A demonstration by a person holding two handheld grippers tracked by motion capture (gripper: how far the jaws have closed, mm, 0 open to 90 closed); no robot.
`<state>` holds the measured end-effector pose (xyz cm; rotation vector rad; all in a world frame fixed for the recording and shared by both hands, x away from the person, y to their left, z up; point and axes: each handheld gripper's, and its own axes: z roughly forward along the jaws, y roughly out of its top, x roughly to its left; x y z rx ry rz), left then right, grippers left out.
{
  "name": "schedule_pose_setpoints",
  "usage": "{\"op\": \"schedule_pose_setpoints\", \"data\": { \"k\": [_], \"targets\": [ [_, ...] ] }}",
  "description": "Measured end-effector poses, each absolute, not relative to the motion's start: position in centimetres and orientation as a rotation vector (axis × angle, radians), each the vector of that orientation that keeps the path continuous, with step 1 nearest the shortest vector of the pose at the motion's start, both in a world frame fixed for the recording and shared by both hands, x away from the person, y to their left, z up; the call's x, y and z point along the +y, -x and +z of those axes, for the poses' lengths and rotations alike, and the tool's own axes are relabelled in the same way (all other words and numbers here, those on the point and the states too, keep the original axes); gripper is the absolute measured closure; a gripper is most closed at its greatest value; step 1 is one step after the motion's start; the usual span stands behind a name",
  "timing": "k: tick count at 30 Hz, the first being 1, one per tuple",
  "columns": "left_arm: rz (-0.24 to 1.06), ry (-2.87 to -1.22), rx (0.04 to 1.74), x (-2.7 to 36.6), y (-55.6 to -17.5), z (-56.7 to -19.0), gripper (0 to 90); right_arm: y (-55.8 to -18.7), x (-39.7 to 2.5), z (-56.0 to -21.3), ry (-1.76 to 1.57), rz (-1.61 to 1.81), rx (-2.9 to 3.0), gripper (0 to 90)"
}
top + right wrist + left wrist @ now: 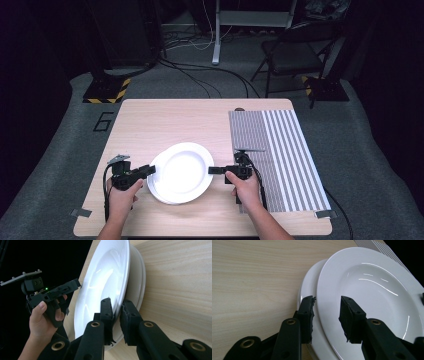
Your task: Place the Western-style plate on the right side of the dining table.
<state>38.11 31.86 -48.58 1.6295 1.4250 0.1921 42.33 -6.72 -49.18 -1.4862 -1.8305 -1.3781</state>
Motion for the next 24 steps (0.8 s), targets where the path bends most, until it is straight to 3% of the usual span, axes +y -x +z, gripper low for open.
{"op": "schedule_pose_setpoints", "data": {
  "k": [24],
  "targets": [
    [0.088, -1.613, 1.412, 30.6, -39.4, -49.3, 55.6, -41.5, -7.4, -48.9, 1.479, -1.424, -1.825, 81.4]
  ]
}}
